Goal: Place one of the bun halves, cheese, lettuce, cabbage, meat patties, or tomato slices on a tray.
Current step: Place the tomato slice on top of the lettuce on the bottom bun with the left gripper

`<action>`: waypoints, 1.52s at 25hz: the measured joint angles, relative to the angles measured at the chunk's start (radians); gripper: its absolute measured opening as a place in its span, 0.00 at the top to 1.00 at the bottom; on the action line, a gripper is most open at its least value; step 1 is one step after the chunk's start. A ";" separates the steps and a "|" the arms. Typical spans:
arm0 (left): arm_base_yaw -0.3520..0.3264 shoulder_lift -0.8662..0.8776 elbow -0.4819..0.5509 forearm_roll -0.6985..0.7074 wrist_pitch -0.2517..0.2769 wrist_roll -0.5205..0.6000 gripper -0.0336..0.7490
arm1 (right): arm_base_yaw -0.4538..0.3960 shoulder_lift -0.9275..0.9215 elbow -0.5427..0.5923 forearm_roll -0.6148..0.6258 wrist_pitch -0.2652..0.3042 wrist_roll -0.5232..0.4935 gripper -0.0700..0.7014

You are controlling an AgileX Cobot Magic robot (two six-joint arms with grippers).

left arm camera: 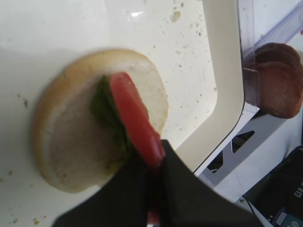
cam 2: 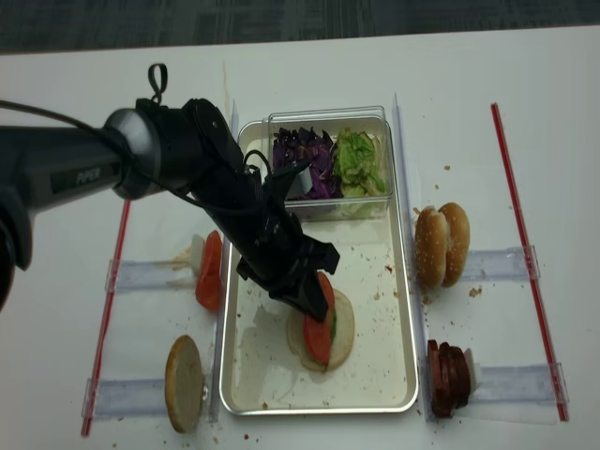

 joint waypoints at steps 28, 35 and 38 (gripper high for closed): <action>0.000 0.000 0.000 0.052 -0.015 -0.041 0.35 | 0.000 0.000 0.000 0.000 0.000 0.004 0.12; 0.000 0.000 0.000 0.052 -0.040 -0.043 0.35 | 0.000 0.000 0.000 0.000 0.000 0.004 0.12; 0.000 0.000 0.000 0.059 -0.045 -0.043 0.35 | 0.000 0.000 0.000 0.000 0.000 0.004 0.12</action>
